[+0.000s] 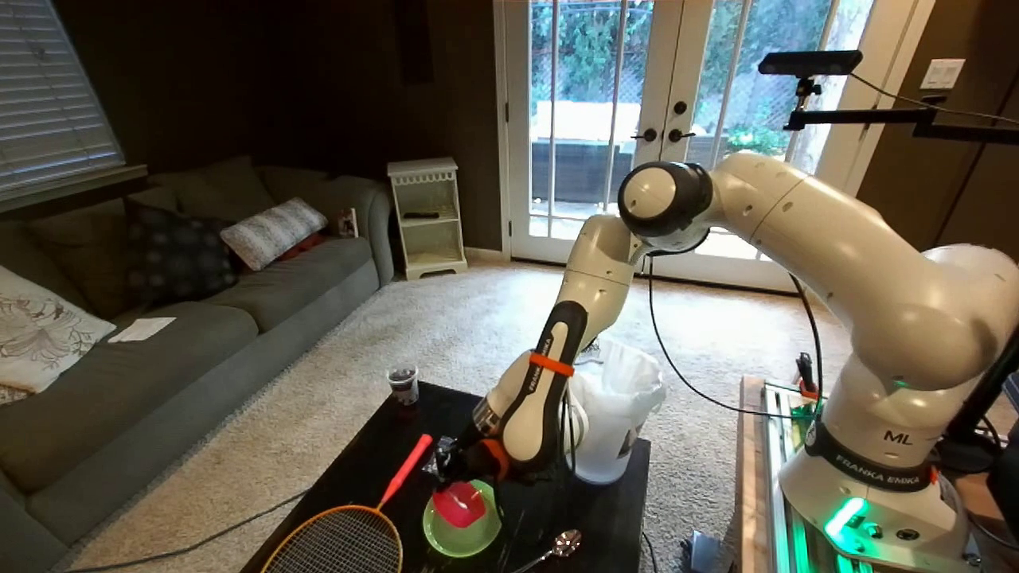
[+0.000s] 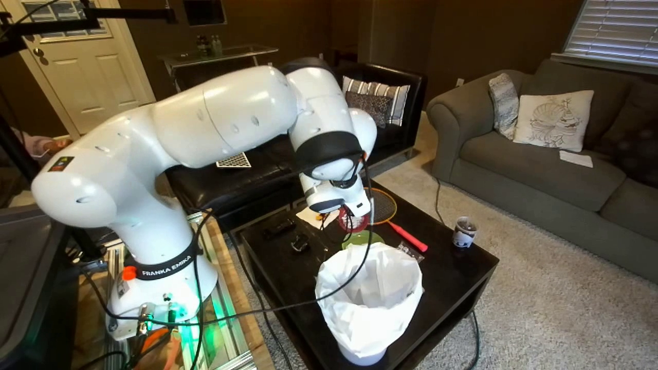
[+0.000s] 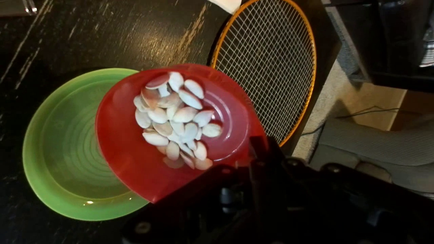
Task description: Pour the contents of the pink bowl into the green bowl
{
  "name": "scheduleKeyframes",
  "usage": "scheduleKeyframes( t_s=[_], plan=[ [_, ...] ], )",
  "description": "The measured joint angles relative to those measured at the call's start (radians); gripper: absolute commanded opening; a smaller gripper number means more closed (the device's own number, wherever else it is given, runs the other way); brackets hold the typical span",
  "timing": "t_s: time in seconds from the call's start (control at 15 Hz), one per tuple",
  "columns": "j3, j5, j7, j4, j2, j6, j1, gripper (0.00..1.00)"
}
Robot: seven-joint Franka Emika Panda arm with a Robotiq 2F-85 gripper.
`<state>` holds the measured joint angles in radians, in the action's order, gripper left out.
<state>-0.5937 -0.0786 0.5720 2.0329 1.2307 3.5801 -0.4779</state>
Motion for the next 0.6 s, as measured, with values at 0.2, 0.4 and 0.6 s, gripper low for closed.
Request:
scheduleKeyframes(
  t_s=[0.2, 0.4, 0.6],
  plan=[
    [-0.06, -0.075, -0.05, -0.003, 0.097, 0.003, -0.112, 0.04],
    [-0.059, -0.068, -0.062, -0.004, 0.097, 0.003, -0.109, 0.01],
    [-0.067, -0.068, -0.066, -0.004, 0.101, 0.003, -0.11, 0.01]
  ],
)
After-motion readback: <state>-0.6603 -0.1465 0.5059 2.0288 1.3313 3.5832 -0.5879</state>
